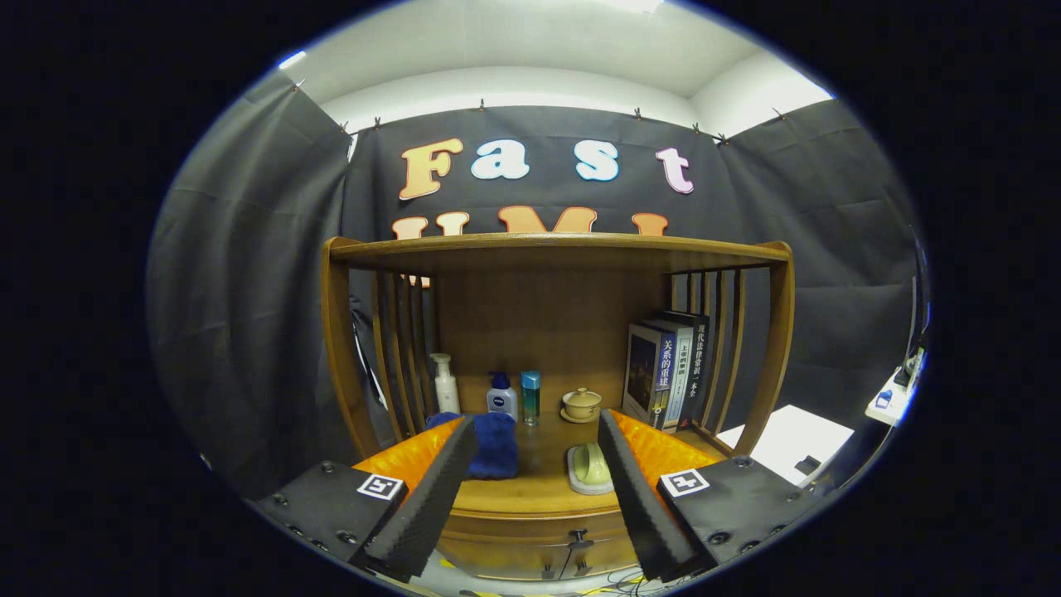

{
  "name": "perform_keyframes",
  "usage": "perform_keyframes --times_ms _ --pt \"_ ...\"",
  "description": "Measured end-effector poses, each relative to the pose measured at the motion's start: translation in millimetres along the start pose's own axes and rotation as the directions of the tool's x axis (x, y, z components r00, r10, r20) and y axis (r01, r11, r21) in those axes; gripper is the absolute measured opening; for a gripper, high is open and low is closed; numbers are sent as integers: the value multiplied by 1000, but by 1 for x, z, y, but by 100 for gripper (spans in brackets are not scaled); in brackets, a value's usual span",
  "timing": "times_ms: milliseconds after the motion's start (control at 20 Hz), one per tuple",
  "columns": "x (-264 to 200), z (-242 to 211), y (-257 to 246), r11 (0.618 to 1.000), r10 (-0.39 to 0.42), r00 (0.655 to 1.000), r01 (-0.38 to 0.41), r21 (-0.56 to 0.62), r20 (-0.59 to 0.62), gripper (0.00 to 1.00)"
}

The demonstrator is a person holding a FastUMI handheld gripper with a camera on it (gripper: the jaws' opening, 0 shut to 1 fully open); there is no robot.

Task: Pull open the drawer, take out the items inside it, and place them on the countertop above the cabinet.

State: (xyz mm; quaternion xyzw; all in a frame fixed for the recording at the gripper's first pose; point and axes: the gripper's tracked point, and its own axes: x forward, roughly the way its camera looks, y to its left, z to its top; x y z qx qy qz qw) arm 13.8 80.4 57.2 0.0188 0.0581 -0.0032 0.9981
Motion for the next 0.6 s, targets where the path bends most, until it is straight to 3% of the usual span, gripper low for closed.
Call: perform_keyframes --times_ms 600 --pt "-4 1 -4 1000 -15 1000 15 -5 3 97"
